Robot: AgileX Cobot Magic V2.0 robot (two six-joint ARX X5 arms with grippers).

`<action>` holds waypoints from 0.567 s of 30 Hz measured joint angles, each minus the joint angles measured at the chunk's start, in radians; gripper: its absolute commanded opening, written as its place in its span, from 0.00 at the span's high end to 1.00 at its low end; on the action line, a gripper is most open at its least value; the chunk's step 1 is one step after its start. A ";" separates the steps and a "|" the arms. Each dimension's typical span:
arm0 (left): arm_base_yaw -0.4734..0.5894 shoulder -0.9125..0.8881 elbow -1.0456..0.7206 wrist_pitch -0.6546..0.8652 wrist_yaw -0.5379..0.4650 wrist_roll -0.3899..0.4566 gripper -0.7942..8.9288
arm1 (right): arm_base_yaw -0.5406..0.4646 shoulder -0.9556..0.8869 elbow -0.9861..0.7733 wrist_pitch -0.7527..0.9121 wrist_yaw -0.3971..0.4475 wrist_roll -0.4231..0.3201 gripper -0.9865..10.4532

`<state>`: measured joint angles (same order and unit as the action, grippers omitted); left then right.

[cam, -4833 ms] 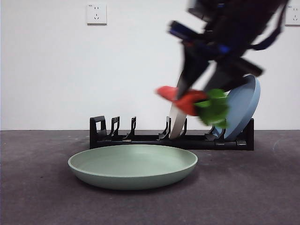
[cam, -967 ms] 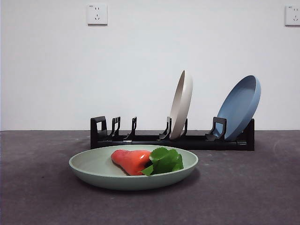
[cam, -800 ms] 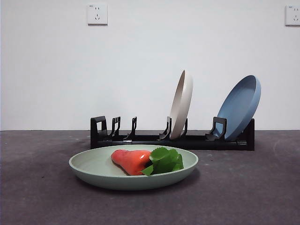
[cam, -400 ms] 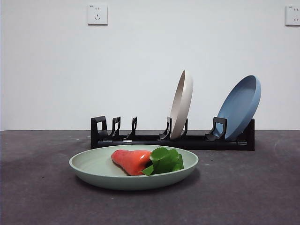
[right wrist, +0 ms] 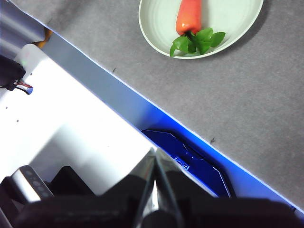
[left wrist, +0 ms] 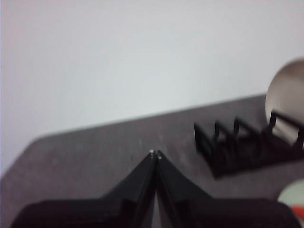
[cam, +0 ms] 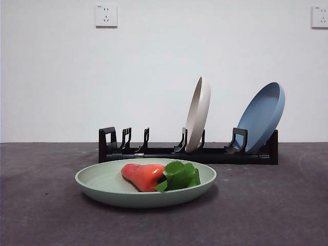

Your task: Take the green plate from the plate rack,put the plate on the table,take the carrot from the table,put the carrot in the plate

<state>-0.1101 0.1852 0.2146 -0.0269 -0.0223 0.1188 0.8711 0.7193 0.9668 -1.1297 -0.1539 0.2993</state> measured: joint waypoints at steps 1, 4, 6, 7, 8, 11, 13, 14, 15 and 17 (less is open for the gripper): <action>0.003 -0.013 -0.025 -0.002 0.000 -0.003 0.92 | 0.000 0.000 0.000 0.000 0.000 0.000 0.91; 0.010 -0.051 -0.093 -0.002 0.000 -0.014 0.92 | 0.000 0.000 0.000 0.000 0.000 0.000 0.91; 0.010 -0.079 -0.133 -0.001 0.000 -0.027 0.92 | 0.000 0.000 0.000 0.000 0.000 0.000 0.91; 0.010 -0.089 -0.147 -0.001 0.000 -0.031 0.92 | 0.000 0.000 0.000 0.000 0.000 0.000 0.91; 0.010 -0.098 -0.161 -0.002 0.000 -0.034 0.92 | 0.000 0.000 0.000 0.000 0.000 0.000 0.91; 0.010 -0.120 -0.187 -0.004 0.000 -0.041 0.92 | 0.000 0.000 0.000 0.000 0.000 0.000 0.91; 0.010 -0.134 -0.195 -0.021 0.000 -0.044 0.92 | 0.000 0.000 0.000 0.000 0.000 0.000 0.91; 0.010 -0.140 -0.197 -0.036 0.000 -0.048 0.92 | 0.000 0.000 0.000 0.000 0.000 0.000 0.91; 0.010 -0.147 -0.197 -0.055 0.000 -0.052 0.92 | 0.000 0.000 0.000 0.000 0.000 0.000 0.91; 0.010 -0.156 -0.197 -0.089 0.000 -0.056 0.92 | 0.000 0.000 0.000 0.000 0.000 0.000 0.91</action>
<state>-0.0998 0.0296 0.0174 -0.1158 -0.0223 0.0628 0.8711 0.7193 0.9668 -1.1301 -0.1539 0.2993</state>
